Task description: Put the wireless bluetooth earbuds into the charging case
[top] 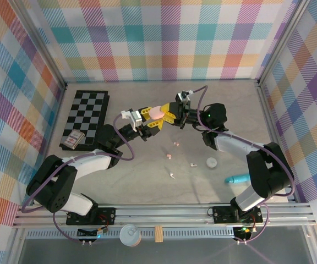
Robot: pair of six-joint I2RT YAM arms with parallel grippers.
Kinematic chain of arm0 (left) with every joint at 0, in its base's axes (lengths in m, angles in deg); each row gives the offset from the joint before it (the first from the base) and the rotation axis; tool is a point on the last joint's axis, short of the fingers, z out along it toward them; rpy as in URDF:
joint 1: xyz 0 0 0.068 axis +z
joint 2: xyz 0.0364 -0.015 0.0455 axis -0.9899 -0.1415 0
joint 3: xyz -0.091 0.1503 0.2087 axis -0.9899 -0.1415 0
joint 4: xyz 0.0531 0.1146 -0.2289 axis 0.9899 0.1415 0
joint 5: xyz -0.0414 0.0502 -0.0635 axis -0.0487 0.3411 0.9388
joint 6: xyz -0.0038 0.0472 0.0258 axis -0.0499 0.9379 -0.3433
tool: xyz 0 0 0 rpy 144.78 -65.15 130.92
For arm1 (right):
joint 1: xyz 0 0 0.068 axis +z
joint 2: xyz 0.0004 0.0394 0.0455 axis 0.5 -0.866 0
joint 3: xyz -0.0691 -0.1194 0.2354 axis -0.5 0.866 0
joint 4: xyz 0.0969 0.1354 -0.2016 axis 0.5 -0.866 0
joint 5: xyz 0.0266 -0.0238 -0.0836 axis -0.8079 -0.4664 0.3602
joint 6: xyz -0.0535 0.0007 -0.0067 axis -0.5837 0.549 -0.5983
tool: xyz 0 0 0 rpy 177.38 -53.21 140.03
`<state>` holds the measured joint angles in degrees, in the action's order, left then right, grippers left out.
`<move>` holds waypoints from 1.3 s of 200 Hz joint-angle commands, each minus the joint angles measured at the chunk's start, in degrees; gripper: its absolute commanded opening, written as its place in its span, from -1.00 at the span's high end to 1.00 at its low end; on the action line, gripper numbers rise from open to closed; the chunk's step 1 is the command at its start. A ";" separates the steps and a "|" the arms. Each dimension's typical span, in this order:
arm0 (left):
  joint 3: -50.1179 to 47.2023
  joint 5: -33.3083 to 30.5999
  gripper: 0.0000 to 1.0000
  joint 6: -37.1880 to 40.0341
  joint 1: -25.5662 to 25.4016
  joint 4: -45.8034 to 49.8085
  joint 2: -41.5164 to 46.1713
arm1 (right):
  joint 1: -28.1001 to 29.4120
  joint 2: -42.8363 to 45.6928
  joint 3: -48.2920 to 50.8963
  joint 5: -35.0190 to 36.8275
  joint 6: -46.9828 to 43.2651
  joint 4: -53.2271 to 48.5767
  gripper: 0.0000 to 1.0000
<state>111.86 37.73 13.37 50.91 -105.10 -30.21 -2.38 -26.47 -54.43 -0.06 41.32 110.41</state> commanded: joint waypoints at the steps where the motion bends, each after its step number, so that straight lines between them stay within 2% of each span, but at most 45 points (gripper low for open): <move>1: 1.58 2.92 0.02 -0.51 0.11 -3.33 1.43 | 0.43 0.59 -1.09 0.15 -1.63 0.16 0.72; 157: 1.23 4.03 0.09 -1.04 -0.07 -3.24 2.62 | 0.51 1.21 -0.39 0.51 -3.75 -2.76 0.72; 190: 1.14 4.14 0.33 -0.88 -0.07 -3.24 2.53 | 0.51 1.38 -0.22 0.69 -3.69 -3.00 0.72; 211: 1.14 4.32 0.41 -0.89 -0.07 -3.24 2.52 | 0.46 1.64 -0.17 0.78 -4.07 -3.72 0.70; 237: 0.92 4.39 0.44 -0.88 -0.07 -3.15 2.68 | 0.48 2.22 0.13 0.93 -5.18 -5.62 0.60; 245: 0.80 4.28 0.44 -0.72 -0.07 -3.14 2.77 | 0.51 2.47 0.18 1.04 -5.84 -6.27 0.48; 260: 0.47 4.23 0.44 -0.60 -0.07 -3.06 3.13 | 0.53 3.44 0.23 1.32 -8.16 -9.17 0.12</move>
<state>111.86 38.84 12.51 51.04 -104.49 -29.78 -2.17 -25.13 -54.43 -0.26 37.50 105.89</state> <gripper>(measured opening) 0.358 0.353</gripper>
